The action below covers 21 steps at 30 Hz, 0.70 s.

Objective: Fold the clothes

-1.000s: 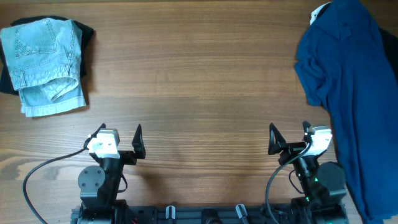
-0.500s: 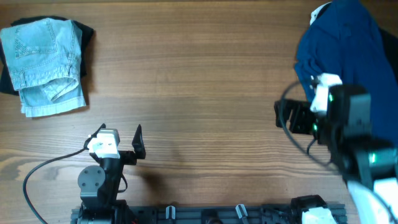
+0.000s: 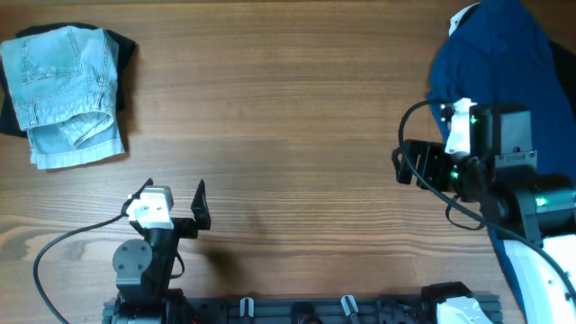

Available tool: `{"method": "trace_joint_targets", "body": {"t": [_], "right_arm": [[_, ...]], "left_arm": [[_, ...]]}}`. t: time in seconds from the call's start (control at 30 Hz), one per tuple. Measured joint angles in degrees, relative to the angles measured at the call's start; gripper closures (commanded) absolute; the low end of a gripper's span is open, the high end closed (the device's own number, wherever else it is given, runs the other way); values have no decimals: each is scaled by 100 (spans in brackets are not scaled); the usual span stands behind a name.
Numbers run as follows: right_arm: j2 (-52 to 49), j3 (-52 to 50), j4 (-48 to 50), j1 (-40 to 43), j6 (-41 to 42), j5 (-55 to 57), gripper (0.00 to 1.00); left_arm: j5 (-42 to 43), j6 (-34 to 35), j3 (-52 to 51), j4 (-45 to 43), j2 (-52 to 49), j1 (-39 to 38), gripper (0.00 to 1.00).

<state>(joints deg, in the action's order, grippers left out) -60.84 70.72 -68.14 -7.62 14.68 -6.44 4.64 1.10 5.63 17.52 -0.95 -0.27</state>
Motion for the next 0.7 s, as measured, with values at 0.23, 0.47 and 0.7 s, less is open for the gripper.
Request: {"method": "trace_joint_targets", "body": {"t": [0.23, 0.47, 0.7], "right_arm": [[7, 0, -179, 0, 0, 0, 0], [7, 0, -201, -2, -120, 0, 0], [87, 0, -214, 0, -302, 0, 0]], "left_arm": [[0, 2, 0, -7, 0, 0, 0], [308, 2, 0, -66, 0, 0, 0], [748, 313, 74, -76, 0, 0, 0]]}}
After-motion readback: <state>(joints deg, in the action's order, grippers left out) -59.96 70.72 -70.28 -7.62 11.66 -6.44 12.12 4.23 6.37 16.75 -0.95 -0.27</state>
